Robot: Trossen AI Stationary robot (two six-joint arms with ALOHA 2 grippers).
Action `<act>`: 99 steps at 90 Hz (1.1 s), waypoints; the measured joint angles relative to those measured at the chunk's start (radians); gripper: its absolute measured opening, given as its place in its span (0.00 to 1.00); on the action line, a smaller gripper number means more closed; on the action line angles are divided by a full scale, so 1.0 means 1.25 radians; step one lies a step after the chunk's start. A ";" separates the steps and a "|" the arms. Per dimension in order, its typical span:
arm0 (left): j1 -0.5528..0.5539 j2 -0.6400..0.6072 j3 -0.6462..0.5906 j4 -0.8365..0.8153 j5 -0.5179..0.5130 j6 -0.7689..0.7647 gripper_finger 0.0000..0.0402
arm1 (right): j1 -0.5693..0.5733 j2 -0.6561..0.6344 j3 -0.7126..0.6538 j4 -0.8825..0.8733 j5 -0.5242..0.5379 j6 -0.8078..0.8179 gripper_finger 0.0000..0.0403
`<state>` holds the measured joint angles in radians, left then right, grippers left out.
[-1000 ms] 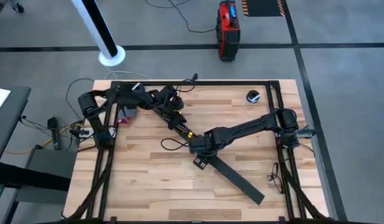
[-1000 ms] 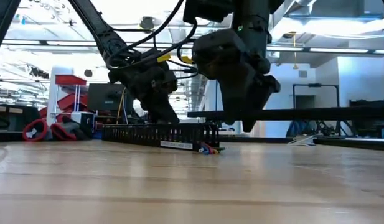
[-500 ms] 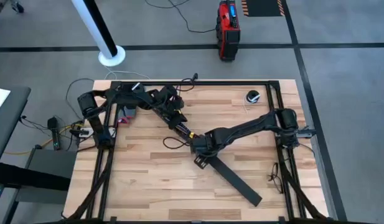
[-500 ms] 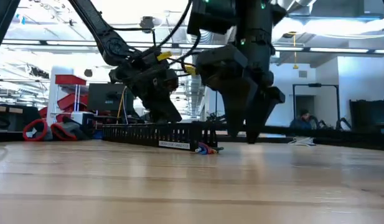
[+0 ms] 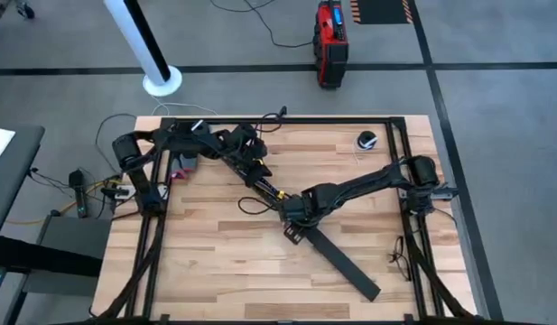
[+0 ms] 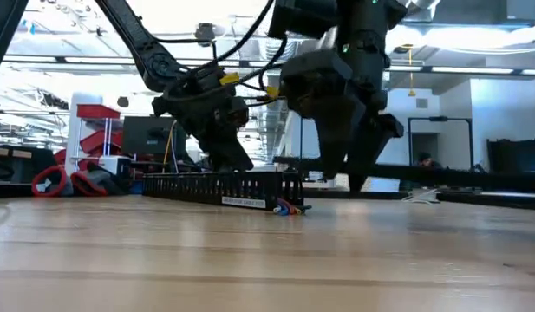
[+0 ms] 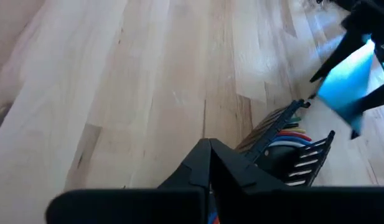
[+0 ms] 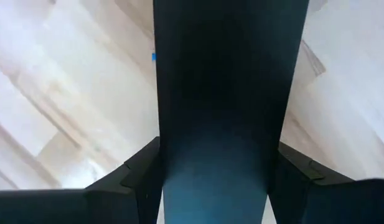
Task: Ziptie cables
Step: Close the black cable duct
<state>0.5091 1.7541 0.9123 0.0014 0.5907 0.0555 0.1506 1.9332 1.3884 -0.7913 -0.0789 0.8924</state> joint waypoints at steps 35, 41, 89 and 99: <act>0.000 -0.001 0.001 -0.004 -0.015 0.000 0.00 | -0.034 0.003 -0.025 0.045 -0.002 -0.035 0.49; 0.000 -0.001 0.001 -0.004 -0.016 0.000 0.00 | -0.035 0.003 -0.025 0.040 -0.003 -0.041 0.49; 0.000 -0.001 0.001 -0.003 -0.022 0.000 0.00 | -0.040 0.016 -0.025 0.051 -0.030 -0.054 0.49; 0.000 -0.001 0.001 -0.002 -0.022 0.000 0.00 | -0.041 0.016 -0.025 0.054 -0.037 -0.056 0.49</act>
<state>0.5091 1.7531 0.9134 -0.0010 0.5636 0.0556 0.0997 1.9528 1.3575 -0.7242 -0.1248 0.8218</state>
